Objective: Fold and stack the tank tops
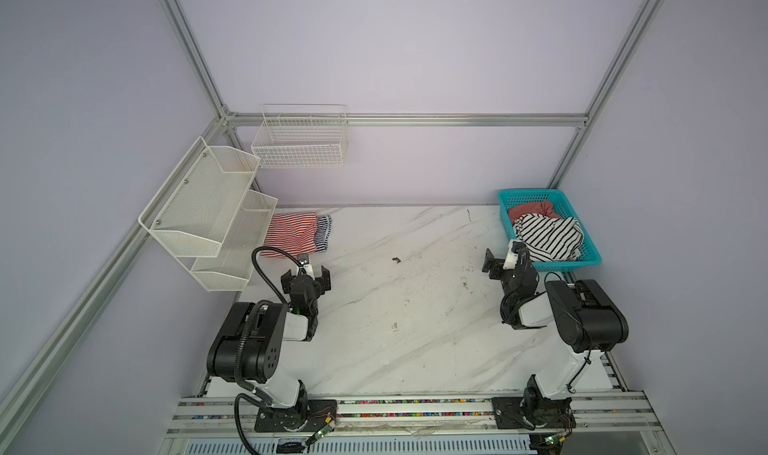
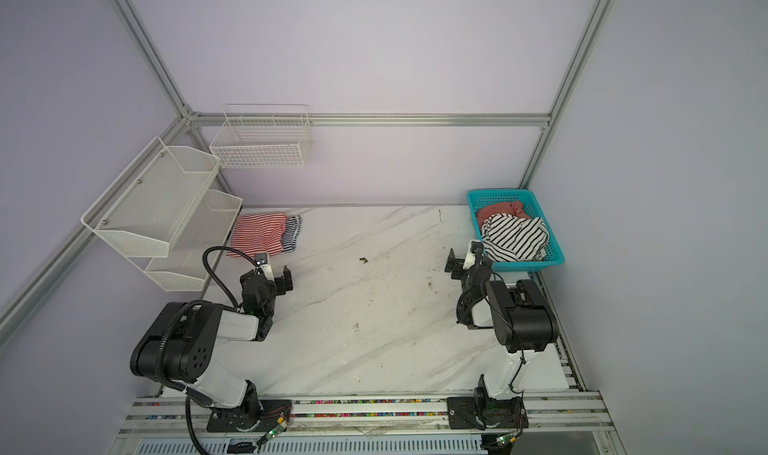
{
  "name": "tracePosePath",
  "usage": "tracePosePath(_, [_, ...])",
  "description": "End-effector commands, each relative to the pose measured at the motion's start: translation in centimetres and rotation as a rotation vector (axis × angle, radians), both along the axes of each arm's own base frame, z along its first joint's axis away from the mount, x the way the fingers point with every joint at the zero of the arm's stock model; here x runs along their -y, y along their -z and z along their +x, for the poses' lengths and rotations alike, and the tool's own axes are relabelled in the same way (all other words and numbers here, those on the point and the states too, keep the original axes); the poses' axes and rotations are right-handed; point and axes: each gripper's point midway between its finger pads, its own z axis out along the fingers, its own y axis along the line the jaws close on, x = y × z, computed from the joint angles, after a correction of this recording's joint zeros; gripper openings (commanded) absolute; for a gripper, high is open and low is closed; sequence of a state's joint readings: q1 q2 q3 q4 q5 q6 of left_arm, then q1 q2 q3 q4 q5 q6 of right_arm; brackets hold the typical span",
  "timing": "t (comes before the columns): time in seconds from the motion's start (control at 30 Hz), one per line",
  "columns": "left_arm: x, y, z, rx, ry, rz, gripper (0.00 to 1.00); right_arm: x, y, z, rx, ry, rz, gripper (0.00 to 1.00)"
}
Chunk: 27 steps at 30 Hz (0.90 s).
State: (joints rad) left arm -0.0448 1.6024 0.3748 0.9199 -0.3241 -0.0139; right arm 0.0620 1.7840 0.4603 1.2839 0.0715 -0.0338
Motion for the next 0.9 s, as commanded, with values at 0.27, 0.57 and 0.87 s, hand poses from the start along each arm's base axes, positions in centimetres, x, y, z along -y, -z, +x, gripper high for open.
tracePosePath(0.27, [1.6, -7.1, 0.4, 0.040, 0.096, -0.020, 1.00, -1.8, -5.3, 1.5, -0.043, -0.080, 0.017, 0.82])
tracePosePath(0.57, [5.3, -13.1, -1.2, 0.129, 0.255, -0.227, 0.98, -3.2, -13.7, 0.7, -0.072, -0.155, 0.122, 0.82])
tracePosePath(0.87, [9.8, -15.6, -1.9, 0.078, 0.403, -0.460, 0.94, 4.0, -14.7, 5.5, -0.287, 0.002, 0.173, 0.87])
